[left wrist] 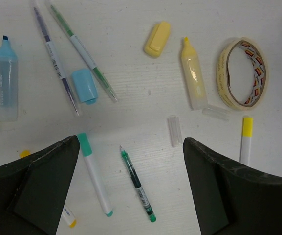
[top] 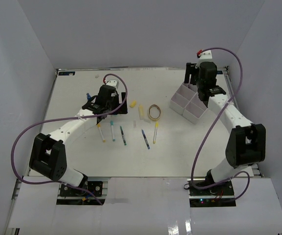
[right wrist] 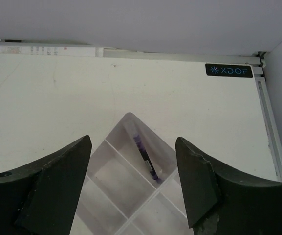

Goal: Sort the stationery into containers
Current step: Place the pen in the storage box, then pick up the pen from the center of the board.

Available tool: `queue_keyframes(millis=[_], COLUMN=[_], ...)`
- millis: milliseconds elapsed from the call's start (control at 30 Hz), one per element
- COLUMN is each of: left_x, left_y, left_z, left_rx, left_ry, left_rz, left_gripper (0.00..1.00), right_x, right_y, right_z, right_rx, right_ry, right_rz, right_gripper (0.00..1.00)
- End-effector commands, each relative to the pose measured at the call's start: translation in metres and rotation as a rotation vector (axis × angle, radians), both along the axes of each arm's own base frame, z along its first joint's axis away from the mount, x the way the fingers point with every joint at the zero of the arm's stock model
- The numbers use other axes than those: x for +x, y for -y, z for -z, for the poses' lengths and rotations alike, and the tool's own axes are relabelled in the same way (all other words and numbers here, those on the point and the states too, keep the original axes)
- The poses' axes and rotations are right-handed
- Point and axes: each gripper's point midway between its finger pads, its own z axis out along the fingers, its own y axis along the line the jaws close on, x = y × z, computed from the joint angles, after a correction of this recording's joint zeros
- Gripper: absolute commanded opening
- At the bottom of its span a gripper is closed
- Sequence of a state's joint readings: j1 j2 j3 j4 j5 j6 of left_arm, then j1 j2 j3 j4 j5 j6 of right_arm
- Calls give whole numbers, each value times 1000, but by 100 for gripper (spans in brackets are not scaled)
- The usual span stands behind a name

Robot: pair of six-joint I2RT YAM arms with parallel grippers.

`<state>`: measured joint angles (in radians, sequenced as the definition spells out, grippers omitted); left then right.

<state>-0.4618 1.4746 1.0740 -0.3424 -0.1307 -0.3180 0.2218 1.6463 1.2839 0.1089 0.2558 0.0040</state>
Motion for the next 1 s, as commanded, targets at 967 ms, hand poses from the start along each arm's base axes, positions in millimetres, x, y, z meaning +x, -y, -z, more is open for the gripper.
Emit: queue_keyframes(millis=[967], left_x=[-100], left_y=[22], left_z=[83], left_rx=[20], left_ry=[-405], left_rz=[-274], left_gripper=[92], right_x=[-233], right_y=[-17], right_z=[-14], right_rx=[303], right_ry=[82], right_rz=[-287], right_gripper=[90])
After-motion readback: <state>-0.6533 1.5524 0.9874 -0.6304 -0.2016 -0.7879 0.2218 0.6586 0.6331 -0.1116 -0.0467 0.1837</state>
